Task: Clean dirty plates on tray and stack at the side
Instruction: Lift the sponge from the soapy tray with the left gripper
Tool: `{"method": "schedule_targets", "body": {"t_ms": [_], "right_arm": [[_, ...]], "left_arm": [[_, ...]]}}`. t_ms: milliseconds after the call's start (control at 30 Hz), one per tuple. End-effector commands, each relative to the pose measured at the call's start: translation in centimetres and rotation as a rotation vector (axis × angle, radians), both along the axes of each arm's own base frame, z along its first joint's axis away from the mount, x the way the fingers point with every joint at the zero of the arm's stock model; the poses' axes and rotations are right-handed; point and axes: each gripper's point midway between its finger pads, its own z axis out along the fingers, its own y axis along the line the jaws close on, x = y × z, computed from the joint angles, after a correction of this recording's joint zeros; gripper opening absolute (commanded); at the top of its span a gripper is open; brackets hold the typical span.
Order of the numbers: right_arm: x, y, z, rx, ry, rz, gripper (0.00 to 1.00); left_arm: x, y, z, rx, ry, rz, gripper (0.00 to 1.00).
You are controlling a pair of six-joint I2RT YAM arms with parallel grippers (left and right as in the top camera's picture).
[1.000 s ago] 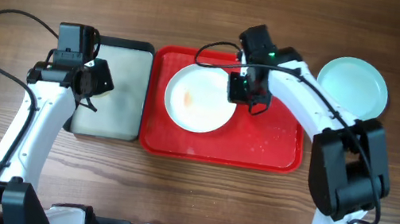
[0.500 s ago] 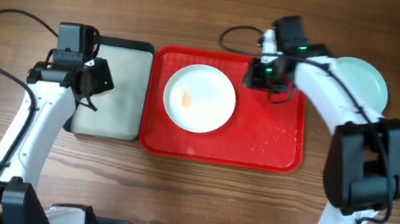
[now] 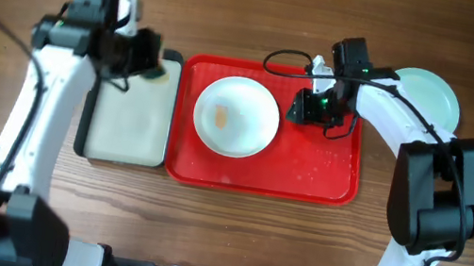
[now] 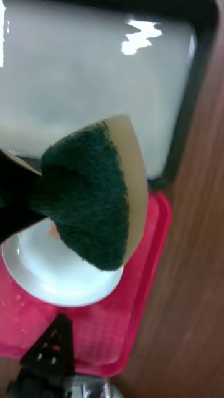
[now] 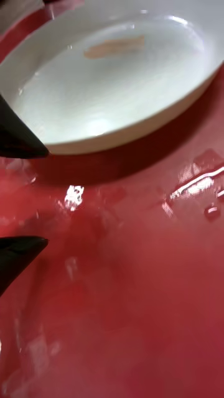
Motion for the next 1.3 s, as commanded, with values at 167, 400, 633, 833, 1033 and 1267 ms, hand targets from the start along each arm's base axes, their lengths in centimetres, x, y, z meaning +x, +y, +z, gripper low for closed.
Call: {"method": "schedule_targets", "body": {"t_ms": [167,400,633,833,1033,1267], "right_arm": [[-1.5,3.2,1.3,0.108,0.018,0.064,0.37],[-0.8,3.9,0.5,0.006,-0.028,0.034,0.24],[-0.4,3.7,0.1,-0.066,-0.053,0.01,0.18],[-0.5,3.7,0.1,-0.063,-0.05,0.01,0.06],[-0.6,3.7,-0.4,-0.063,-0.019,-0.029,0.04],[-0.6,3.7,-0.4,-0.062,-0.016,-0.036,0.04]], "left_arm": [[1.0,-11.0,-7.6,-0.013,0.128,-0.23,0.04],[0.8,-11.6,-9.4,-0.006,0.165,-0.243,0.04],[0.7,-11.7,-9.5,-0.005,0.169,-0.246,0.04],[-0.4,-11.3,-11.2,0.002,0.205,-0.246,0.04],[-0.9,-11.2,-12.1,0.004,0.214,-0.244,0.04],[-1.4,-11.1,-13.3,0.007,0.226,-0.221,0.04]]}}
